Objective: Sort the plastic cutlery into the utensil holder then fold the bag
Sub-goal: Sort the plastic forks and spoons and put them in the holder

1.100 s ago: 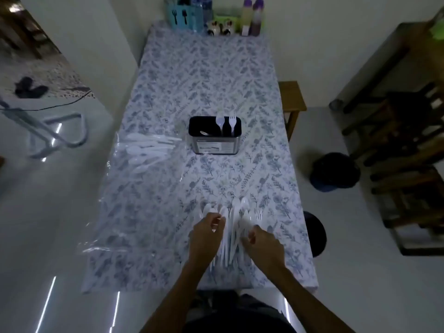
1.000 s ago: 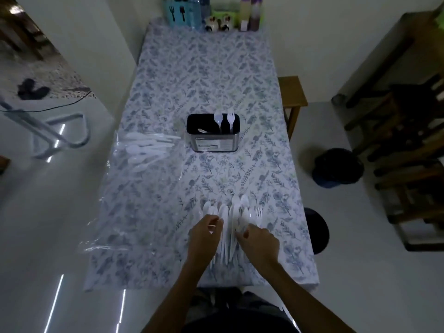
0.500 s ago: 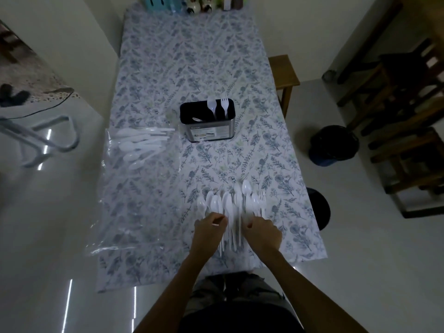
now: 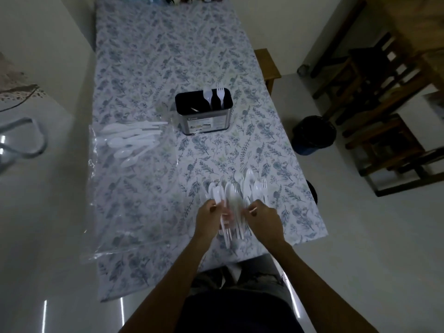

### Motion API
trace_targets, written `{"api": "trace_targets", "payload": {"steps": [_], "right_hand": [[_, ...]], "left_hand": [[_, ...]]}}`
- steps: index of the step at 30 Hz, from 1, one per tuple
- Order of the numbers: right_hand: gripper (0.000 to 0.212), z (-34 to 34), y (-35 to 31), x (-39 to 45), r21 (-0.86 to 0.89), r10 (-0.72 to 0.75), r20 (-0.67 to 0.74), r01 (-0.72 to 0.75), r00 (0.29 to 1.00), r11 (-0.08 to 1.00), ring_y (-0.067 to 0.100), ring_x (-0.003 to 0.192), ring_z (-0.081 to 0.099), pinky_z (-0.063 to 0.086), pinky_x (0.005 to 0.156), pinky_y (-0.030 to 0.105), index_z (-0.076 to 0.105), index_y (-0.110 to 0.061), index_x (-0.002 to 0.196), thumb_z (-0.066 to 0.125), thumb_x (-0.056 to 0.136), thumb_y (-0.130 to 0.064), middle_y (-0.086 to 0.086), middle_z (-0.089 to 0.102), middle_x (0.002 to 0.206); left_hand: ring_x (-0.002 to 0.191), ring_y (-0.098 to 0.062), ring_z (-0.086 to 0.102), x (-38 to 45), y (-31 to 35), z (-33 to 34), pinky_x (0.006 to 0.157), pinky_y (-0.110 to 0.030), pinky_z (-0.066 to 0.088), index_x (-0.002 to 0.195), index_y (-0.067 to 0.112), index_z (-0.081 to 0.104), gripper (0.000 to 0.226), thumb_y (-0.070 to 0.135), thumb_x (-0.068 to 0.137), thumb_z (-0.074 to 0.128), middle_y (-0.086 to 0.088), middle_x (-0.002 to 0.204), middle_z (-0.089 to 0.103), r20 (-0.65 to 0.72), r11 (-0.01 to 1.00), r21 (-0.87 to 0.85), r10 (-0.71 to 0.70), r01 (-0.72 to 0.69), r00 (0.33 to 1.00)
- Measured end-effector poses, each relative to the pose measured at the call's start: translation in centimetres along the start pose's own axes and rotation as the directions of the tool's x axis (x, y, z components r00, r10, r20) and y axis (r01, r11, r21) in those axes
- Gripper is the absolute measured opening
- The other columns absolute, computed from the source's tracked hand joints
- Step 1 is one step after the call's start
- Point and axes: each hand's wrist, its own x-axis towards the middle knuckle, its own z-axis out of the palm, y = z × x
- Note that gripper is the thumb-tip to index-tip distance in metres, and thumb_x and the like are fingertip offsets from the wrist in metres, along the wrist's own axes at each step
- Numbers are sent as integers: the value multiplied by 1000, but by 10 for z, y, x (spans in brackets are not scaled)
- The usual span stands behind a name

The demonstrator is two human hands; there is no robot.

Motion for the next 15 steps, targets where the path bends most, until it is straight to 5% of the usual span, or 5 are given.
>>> {"api": "trace_targets", "payload": {"steps": [5, 9, 15], "right_hand": [[25, 16, -3, 17, -154, 110, -4, -109, 994, 982, 11, 61, 62, 58, 62, 30, 64, -17, 88, 57, 96, -40, -3, 65, 73], [18, 19, 0, 12, -68, 152, -49, -155, 987, 986, 6, 53, 58, 50, 51, 23, 64, -19, 82, 60, 93, -32, -7, 62, 65], [28, 19, -15, -16, -9, -101, 51, 102, 994, 995, 7, 69, 69, 60, 66, 29, 69, -23, 93, 63, 92, -50, -8, 75, 83]], "left_hand": [[63, -21, 70, 1, 2, -12, 54, -33, 55, 107, 7, 57, 18, 24, 105, 54, -15, 94, 77, -11, 996, -78, -54, 53, 998], [72, -24, 72, 6, 0, -16, 60, -36, 57, 111, 6, 58, 21, 25, 103, 58, -14, 97, 77, 1, 988, -129, -87, 87, 996], [94, -28, 77, 9, 4, -9, 82, -47, 63, 115, 16, 61, 25, 34, 98, 67, -9, 104, 78, 85, 990, -135, -18, 30, 996]]}}
